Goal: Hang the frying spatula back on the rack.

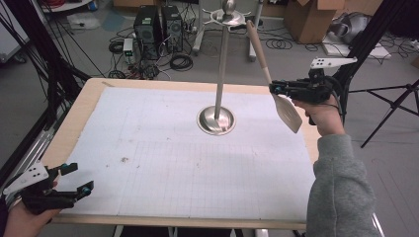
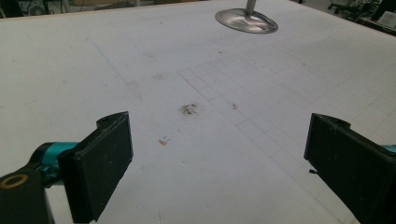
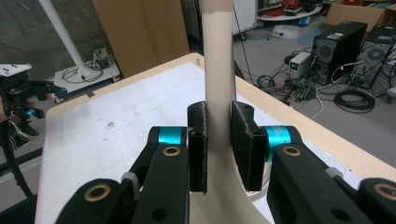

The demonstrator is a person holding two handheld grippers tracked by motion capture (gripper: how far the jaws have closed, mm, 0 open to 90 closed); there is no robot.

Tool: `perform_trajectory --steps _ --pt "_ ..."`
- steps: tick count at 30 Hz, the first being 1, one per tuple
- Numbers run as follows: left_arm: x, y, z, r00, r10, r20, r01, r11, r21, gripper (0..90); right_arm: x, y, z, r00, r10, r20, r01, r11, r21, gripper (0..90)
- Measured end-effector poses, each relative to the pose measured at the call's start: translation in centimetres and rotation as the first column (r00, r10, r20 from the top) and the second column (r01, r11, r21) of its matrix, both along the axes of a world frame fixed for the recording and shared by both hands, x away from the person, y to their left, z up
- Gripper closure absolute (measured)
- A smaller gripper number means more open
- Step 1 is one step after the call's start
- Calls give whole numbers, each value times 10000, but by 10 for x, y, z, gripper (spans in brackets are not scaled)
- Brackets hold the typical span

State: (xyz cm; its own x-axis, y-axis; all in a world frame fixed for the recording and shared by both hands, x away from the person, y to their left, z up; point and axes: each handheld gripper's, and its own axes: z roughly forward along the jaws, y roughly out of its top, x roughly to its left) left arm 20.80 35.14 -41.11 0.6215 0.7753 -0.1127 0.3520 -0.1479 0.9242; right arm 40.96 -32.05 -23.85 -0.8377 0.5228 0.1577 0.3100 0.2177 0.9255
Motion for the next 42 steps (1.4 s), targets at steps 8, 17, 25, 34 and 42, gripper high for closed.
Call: perform_trajectory --steps 8,17,25,34,42 --pt "0 0 0 10000 -4 -9 4 10000 6 82 3 8 -3 10000 -47 35 48 9999 -102 770" --pt "0 0 0 10000 -13 21 13 10000 9 82 7 18 -7 9999 -95 -82 93 9997 -241 770" --pt "0 0 0 10000 -48 41 48 10000 17 82 10 26 -9 9998 -215 -39 214 9993 -307 771" --pt "0 0 0 10000 -51 18 51 10000 57 82 16 36 -14 9998 -203 -54 201 9990 -398 771" --pt "-1 0 0 10000 -50 15 50 10000 43 82 20 45 -17 9997 -231 -114 225 9986 -477 772"
